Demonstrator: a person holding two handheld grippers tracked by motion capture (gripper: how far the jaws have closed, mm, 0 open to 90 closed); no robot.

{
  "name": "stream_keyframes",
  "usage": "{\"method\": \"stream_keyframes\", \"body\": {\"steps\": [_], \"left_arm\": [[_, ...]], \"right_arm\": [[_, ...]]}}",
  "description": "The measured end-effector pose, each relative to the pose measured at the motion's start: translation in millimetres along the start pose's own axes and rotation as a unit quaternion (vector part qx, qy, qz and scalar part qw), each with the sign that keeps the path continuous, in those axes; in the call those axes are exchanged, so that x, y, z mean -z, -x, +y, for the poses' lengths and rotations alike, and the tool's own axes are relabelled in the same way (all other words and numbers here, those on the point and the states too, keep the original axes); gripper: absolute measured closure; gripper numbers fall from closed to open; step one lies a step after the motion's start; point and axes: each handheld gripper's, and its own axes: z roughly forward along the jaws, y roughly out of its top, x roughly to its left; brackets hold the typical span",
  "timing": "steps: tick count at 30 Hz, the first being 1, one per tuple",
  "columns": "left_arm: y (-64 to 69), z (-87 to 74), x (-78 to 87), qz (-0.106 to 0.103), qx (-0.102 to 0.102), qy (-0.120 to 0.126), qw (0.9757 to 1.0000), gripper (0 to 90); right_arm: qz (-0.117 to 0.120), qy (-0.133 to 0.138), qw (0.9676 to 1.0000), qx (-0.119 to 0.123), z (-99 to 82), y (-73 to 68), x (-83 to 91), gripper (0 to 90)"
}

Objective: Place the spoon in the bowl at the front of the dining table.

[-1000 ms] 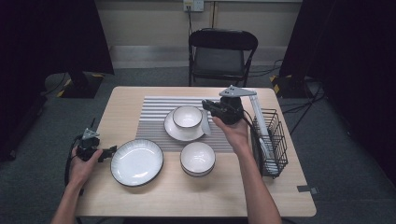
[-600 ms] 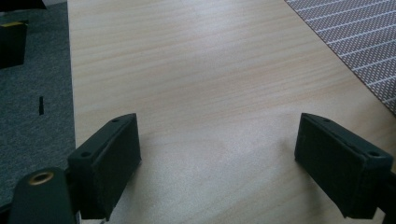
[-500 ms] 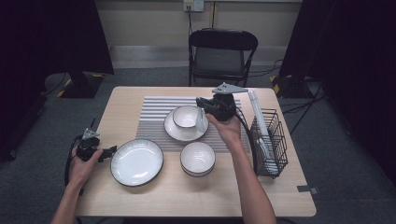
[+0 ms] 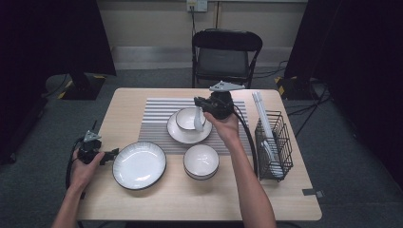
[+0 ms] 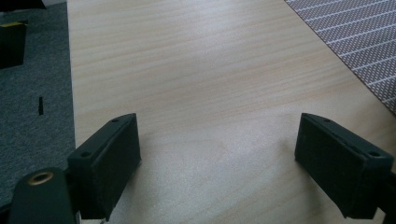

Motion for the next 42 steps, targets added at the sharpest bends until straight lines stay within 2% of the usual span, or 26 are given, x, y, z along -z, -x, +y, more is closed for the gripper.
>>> {"method": "stream_keyframes", "body": {"steps": [8, 15, 23, 33, 36, 42], "left_arm": [[-0.3, 0.1, 0.0, -0.001, -0.001, 0.000, 1.0000, 13.5], [-0.2, 0.1, -0.1, -0.001, 0.000, 0.000, 1.0000, 13.5], [-0.4, 0.0, -0.2, -0.002, -0.001, 0.001, 1.0000, 13.5], [-0.4, 0.1, -0.2, -0.002, -0.001, 0.000, 1.0000, 13.5], [-0.5, 0.0, -0.3, -0.003, -0.001, 0.001, 1.0000, 13.4], [-0.5, 0.0, -0.3, -0.003, -0.001, 0.001, 1.0000, 13.4]], "right_arm": [[-0.003, -0.002, 1.0000, -0.006, -1.2, 4.4, -9.5, 86.4], [0.003, -0.003, 1.0000, 0.005, 11.7, 3.2, -18.0, 86.4], [-0.004, -0.004, 1.0000, 0.001, 20.1, 7.2, -32.5, 86.4], [-0.012, -0.019, 0.9997, -0.003, 12.2, 11.8, -50.6, 86.4], [-0.011, -0.010, 0.9999, -0.001, 8.0, 12.2, -53.5, 86.4], [-0.020, -0.017, 0.9997, -0.003, 0.9, 14.7, -60.2, 86.4]]}}
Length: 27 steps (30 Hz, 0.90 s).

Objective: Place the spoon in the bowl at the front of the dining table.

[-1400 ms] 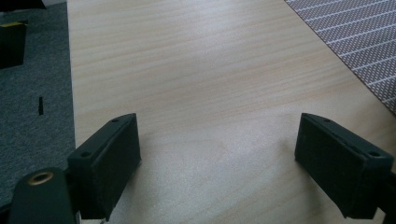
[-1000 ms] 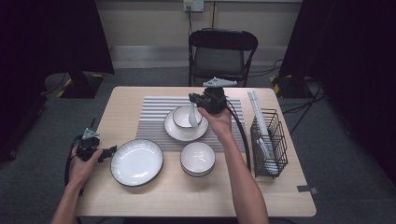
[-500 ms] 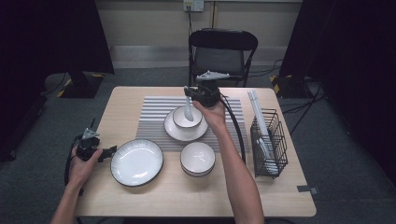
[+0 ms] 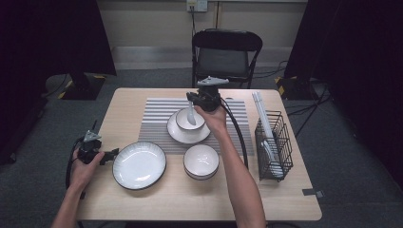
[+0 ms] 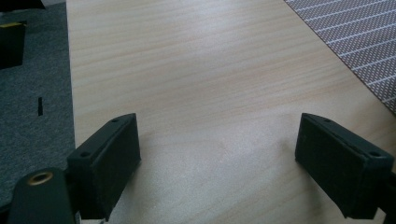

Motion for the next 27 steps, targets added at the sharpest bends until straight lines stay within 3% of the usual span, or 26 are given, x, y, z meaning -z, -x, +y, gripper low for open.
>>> {"method": "stream_keyframes", "body": {"steps": [12, 27], "left_arm": [[-0.1, 0.0, 0.0, 0.000, 0.000, 0.000, 1.0000, 13.4], [-0.1, 0.0, 0.0, 0.000, 0.000, 0.000, 1.0000, 13.4]], "right_arm": [[0.000, -0.010, 0.9999, -0.008, -6.4, 4.0, -13.2, 86.4], [-0.006, -0.019, 0.9998, -0.003, -19.6, 2.9, -12.5, 86.4]]}}
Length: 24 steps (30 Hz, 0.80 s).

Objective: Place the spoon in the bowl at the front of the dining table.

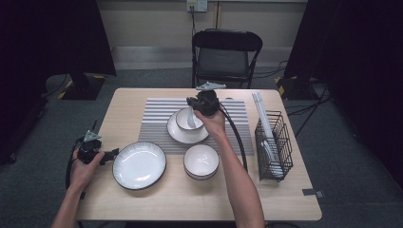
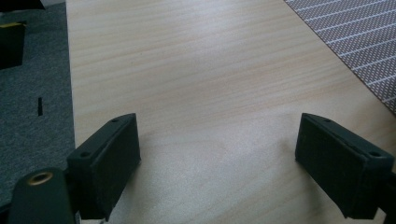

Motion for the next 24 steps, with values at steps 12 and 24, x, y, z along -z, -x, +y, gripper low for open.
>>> {"method": "stream_keyframes", "body": {"steps": [12, 24], "left_arm": [[0.0, 0.0, 0.0, 0.000, 0.000, 0.000, 1.0000, 13.4], [0.0, 0.0, 0.0, 0.000, 0.000, 0.000, 1.0000, 13.4]], "right_arm": [[0.006, -0.003, 1.0000, 0.001, -12.2, -2.9, 3.4, 86.0], [0.005, -0.001, 1.0000, 0.007, -25.8, -8.2, 6.0, 85.6]]}}
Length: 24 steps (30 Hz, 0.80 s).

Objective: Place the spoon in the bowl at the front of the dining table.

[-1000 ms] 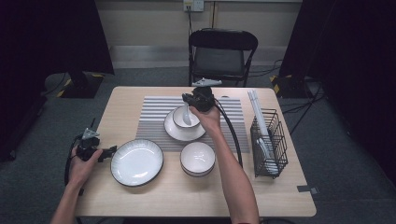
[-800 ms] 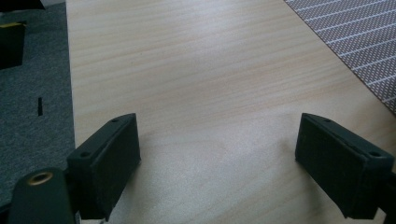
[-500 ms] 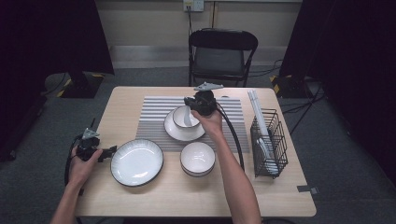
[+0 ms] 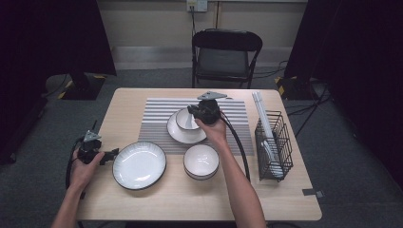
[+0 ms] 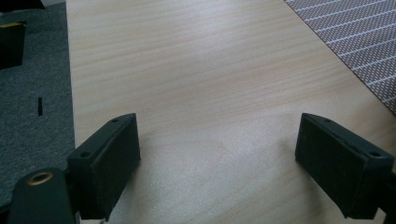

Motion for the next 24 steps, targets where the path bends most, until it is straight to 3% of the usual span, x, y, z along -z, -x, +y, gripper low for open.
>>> {"method": "stream_keyframes", "body": {"steps": [8, 18, 24], "left_arm": [[0.0, 0.0, 0.0, 0.000, 0.000, 0.000, 1.0000, 13.4], [0.0, 0.0, 0.0, 0.001, 0.000, 0.000, 1.0000, 13.4], [0.0, 0.0, 0.0, 0.001, 0.000, 0.000, 1.0000, 13.4]], "right_arm": [[0.011, 0.008, 0.9999, 0.004, -3.9, -7.4, 3.9, 83.7], [0.026, -0.005, 0.9996, -0.006, -5.1, -15.0, 0.2, 79.3], [0.032, -0.008, 0.9994, 0.006, -4.8, -20.6, -2.2, 77.8]]}}
